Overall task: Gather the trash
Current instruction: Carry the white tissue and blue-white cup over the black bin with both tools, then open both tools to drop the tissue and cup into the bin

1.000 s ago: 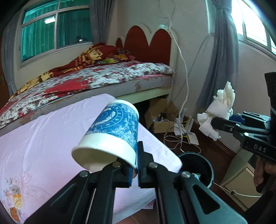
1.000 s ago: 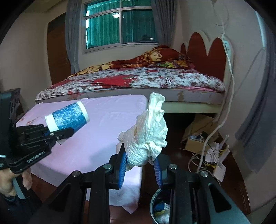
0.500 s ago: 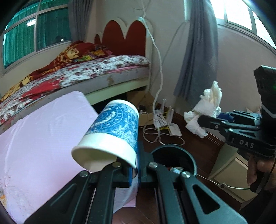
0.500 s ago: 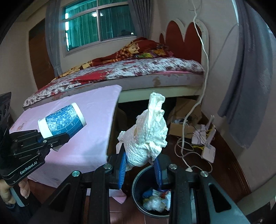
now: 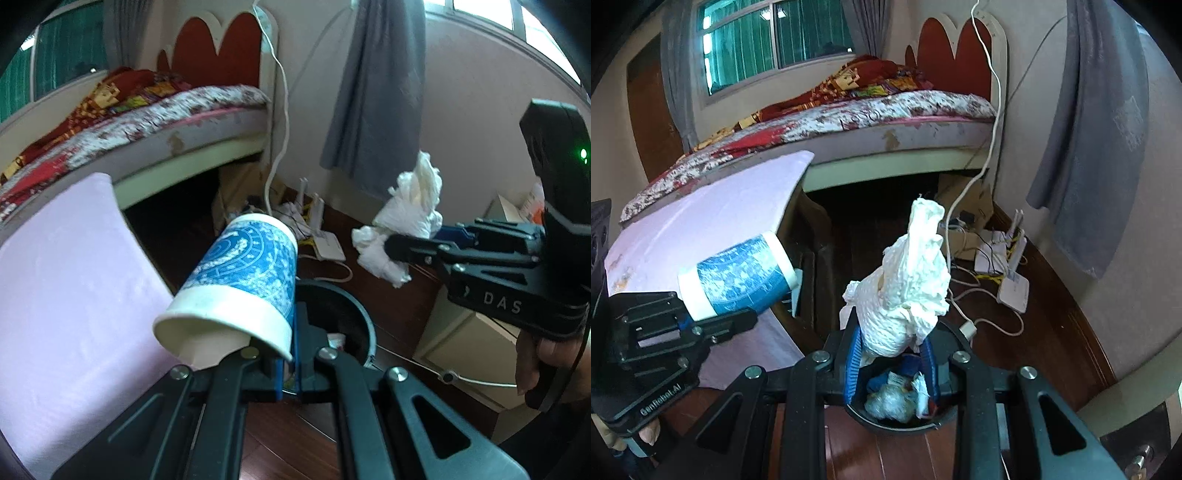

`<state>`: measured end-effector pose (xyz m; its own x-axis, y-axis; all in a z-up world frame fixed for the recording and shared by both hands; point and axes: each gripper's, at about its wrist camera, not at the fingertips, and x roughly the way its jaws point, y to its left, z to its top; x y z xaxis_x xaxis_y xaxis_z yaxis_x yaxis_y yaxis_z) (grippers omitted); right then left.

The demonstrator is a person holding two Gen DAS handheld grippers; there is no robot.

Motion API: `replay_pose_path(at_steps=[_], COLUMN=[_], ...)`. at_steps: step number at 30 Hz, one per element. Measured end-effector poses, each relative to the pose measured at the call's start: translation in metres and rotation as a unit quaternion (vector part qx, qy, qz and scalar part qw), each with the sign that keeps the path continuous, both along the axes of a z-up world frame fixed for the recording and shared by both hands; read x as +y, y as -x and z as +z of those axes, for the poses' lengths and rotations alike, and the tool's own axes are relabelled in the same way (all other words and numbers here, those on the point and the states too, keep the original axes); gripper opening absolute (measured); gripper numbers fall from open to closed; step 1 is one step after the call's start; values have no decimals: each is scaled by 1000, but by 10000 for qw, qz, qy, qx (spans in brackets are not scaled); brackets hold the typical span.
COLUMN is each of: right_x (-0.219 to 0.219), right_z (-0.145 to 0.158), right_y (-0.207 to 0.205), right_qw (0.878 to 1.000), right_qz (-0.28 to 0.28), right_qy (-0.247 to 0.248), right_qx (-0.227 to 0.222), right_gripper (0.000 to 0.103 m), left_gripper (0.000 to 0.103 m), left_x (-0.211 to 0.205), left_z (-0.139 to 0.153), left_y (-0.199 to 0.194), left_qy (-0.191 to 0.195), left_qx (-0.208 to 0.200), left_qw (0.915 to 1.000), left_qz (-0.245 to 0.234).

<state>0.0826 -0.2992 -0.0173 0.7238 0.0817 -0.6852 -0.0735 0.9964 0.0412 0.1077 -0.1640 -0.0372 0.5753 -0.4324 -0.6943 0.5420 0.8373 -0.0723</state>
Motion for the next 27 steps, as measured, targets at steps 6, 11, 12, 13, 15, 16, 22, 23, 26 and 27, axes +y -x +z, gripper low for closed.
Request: replay_pose_path(at_steps=[6, 11, 12, 13, 15, 16, 22, 23, 26, 27], right_x=[-17, -31, -32, -32, -32, -32, -33, -34, -34, -34], right_z=[-28, -51, -55, -59, -70, -75, -111, -117, -131, -135], right_y=[-6, -14, -16, -17, -21, -24, -42, -47, -60, -64], right_qw=[9994, 9981, 9977, 9974, 9964, 9958, 9908, 9901, 9877, 9869], right_qz=[-70, -102, -89, -73, -24, 3, 156, 182, 250, 277], right_qy=[105, 0, 8, 18, 45, 61, 140, 132, 152, 153], right_qx=[313, 610, 666, 713, 848, 916, 1336, 1383, 1538, 1582], right_gripper=[31, 31, 31, 31, 31, 31, 31, 31, 31, 31], left_gripper=[4, 4, 4, 4, 4, 4, 4, 4, 4, 4], left_x=[-16, -29, -31, -33, -37, -38, -47, -48, -52, -53], left_z=[-20, -38, -41, -43, -50, -54, -77, -80, -90, -93], left_y=[-1, -2, -1, -3, -7, -10, -31, -33, -41, -44], left_qy=[-48, -61, -68, -84, -111, -99, -131, -145, -184, -191], left_qx=[307, 612, 645, 680, 754, 817, 1174, 1203, 1344, 1385], left_qw=[9995, 9980, 9977, 9974, 9968, 9963, 9924, 9921, 9901, 9895], left_qz=[-93, -160, -179, -207, -231, -239, -330, -323, -357, -369])
